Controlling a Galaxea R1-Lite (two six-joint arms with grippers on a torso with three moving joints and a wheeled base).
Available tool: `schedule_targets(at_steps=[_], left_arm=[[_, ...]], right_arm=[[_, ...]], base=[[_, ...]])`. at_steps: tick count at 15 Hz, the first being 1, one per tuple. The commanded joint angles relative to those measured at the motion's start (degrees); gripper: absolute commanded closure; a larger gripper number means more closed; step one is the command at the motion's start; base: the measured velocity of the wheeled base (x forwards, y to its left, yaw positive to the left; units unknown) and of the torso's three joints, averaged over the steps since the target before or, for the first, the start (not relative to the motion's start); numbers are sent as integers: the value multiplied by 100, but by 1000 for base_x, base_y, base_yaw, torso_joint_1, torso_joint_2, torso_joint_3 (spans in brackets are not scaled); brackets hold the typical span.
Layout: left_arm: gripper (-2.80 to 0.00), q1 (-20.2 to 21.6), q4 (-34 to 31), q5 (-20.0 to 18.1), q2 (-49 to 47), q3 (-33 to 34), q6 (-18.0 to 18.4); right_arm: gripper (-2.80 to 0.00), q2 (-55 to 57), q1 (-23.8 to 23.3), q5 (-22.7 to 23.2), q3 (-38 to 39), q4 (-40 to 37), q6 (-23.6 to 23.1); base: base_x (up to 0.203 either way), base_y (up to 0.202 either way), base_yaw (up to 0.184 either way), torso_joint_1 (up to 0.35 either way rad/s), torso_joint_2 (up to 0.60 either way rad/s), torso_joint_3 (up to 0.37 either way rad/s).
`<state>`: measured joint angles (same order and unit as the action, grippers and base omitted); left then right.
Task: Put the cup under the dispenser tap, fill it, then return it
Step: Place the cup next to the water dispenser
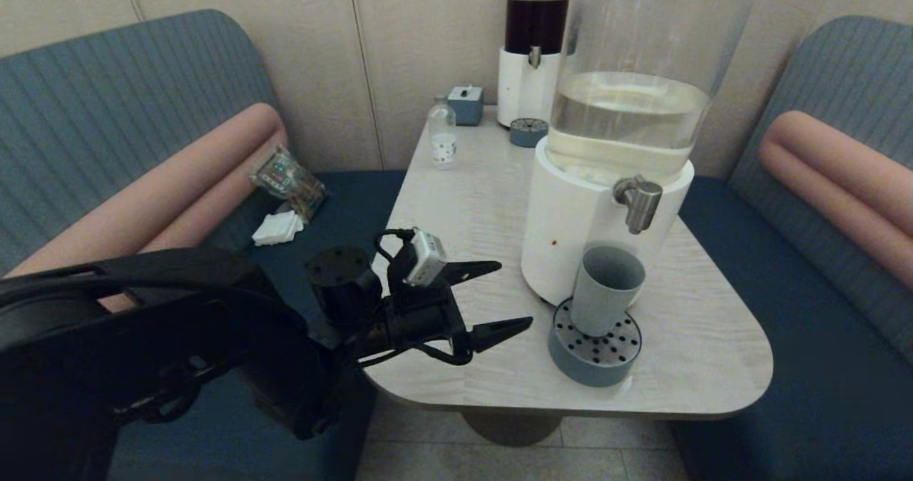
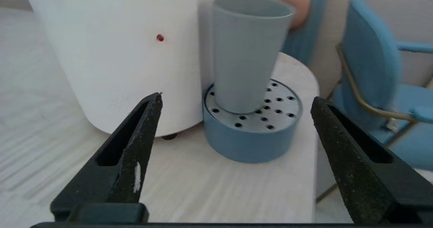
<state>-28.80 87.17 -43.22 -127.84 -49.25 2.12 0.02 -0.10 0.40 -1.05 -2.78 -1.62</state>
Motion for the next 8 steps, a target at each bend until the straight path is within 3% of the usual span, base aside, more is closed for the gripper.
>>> schedule_targets(at_steps=[1, 8], left_arm=[[-280, -157, 49, 12, -331, -348, -12], [-280, -545, -40, 445, -985, -1594, -72]], right_arm=[[0, 6, 1, 4, -1, -3, -5], [0, 6, 1, 4, -1, -3, -5]], base=[[0, 0, 0, 0, 0, 0], [0, 0, 0, 0, 0, 0]])
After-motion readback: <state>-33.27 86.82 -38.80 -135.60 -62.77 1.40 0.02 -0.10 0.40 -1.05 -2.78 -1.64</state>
